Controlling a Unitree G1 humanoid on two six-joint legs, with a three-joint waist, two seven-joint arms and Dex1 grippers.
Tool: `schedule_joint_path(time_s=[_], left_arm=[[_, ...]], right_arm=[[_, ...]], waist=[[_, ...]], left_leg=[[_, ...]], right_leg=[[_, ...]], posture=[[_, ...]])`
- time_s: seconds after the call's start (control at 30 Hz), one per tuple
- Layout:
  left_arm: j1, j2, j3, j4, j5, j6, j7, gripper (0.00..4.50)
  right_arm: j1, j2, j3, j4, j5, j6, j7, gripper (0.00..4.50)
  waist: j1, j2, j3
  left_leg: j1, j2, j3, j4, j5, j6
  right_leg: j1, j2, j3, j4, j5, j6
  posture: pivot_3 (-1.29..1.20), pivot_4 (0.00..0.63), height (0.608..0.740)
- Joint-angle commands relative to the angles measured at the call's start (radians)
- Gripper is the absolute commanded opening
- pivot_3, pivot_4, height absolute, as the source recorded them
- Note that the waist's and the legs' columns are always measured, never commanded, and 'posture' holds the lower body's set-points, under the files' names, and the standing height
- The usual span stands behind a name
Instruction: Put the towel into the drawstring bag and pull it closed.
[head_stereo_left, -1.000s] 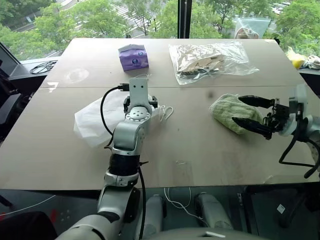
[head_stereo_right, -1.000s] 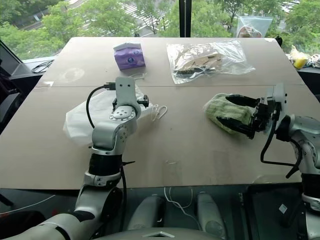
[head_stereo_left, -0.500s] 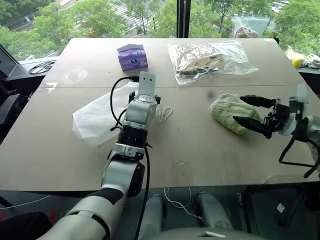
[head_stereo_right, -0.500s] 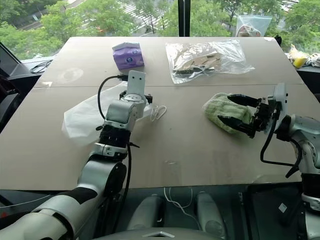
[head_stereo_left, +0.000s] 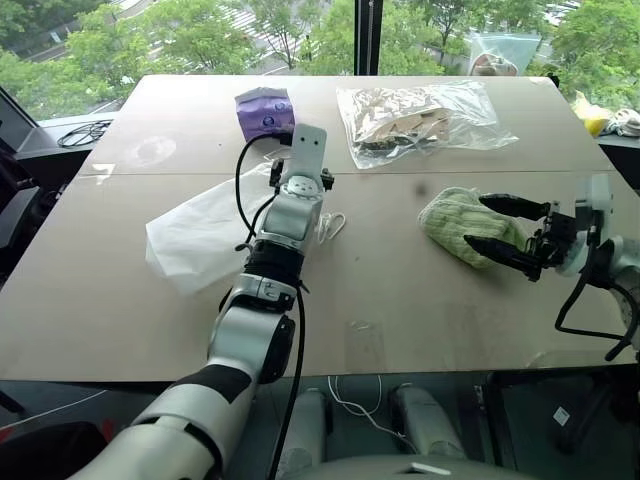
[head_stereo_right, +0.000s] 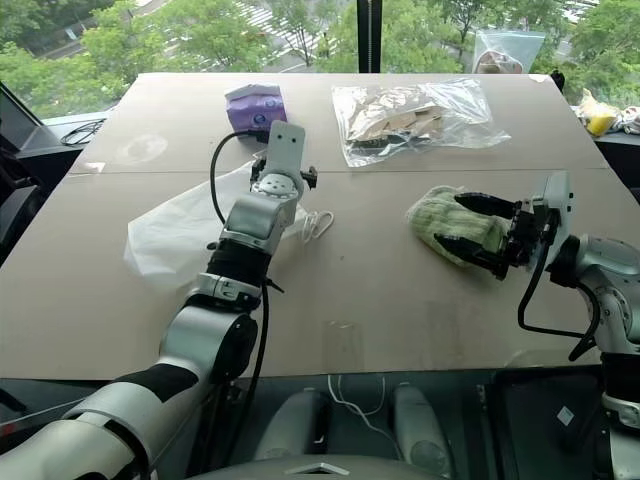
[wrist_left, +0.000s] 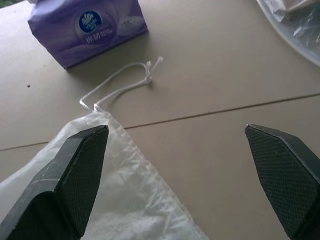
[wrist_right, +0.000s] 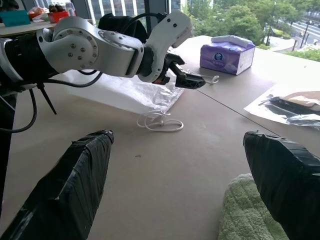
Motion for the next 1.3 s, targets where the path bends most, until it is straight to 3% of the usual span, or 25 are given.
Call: schedule_joint_path(time_s=[0.03,0.43,0.67,0.87,1.03,1.3], left_arm=[[0.001,-0.009,0.027,0.024,0.024,0.099,0.061,4.5],[0.078,-0.057,0.058,-0.045,0.072,0.205,0.2,4.5],[0.166,-0.043,0.032,-0.234,0.134,0.286,0.225,4.5],[0.294,0.017,-0.024,-0.501,0.197,0.387,0.162,4.5],[0.444,0.183,-0.116,-0.702,0.271,0.313,0.054,4.5],[0.631,0.246,-0.054,-0.831,0.305,0.406,-0.01,4.5]], right_arm=[[0.006,-0.004,-0.039,-0.042,0.016,-0.003,-0.013,4.47],[0.013,-0.003,-0.037,-0.057,0.019,0.001,-0.035,4.47],[0.02,-0.002,-0.039,-0.058,0.014,-0.005,-0.045,4.47],[0.039,0.002,-0.044,-0.066,0.009,-0.011,-0.055,4.47],[0.048,0.005,-0.047,-0.064,0.003,-0.02,-0.059,4.47],[0.048,0.009,-0.048,-0.057,-0.001,-0.026,-0.059,4.47]], waist=[[-0.002,0.0,0.0],[0.0,0.0,0.0],[-0.004,0.0,0.0],[-0.002,0.0,0.0],[-0.005,0.0,0.0],[0.0,0.0,0.0]], left_leg=[[0.0,0.0,0.0,0.0,0.0,0.0],[0.0,0.0,0.0,0.0,0.0,0.0],[0.001,0.0,0.0,0.0,0.0,0.0],[0.0,0.0,0.0,0.0,0.0,0.0],[0.001,0.0,0.0,0.0,0.0,0.0],[0.001,0.0,0.0,0.002,0.0,0.0]], right_leg=[[0.0,0.0,0.0,0.0,0.0,0.0],[0.0,0.0,0.0,0.0,0.0,0.001],[0.0,0.0,0.0,0.001,0.0,0.001],[0.0,0.0,0.0,0.001,0.0,0.001],[0.0,0.0,0.0,0.001,0.0,0.0],[0.0,0.0,0.0,0.001,0.0,0.0]], posture=[[0.0,0.15,0.74],[0.0,0.15,0.74],[0.0,0.15,0.74],[0.0,0.15,0.74],[0.0,0.15,0.74],[0.0,0.15,0.74]])
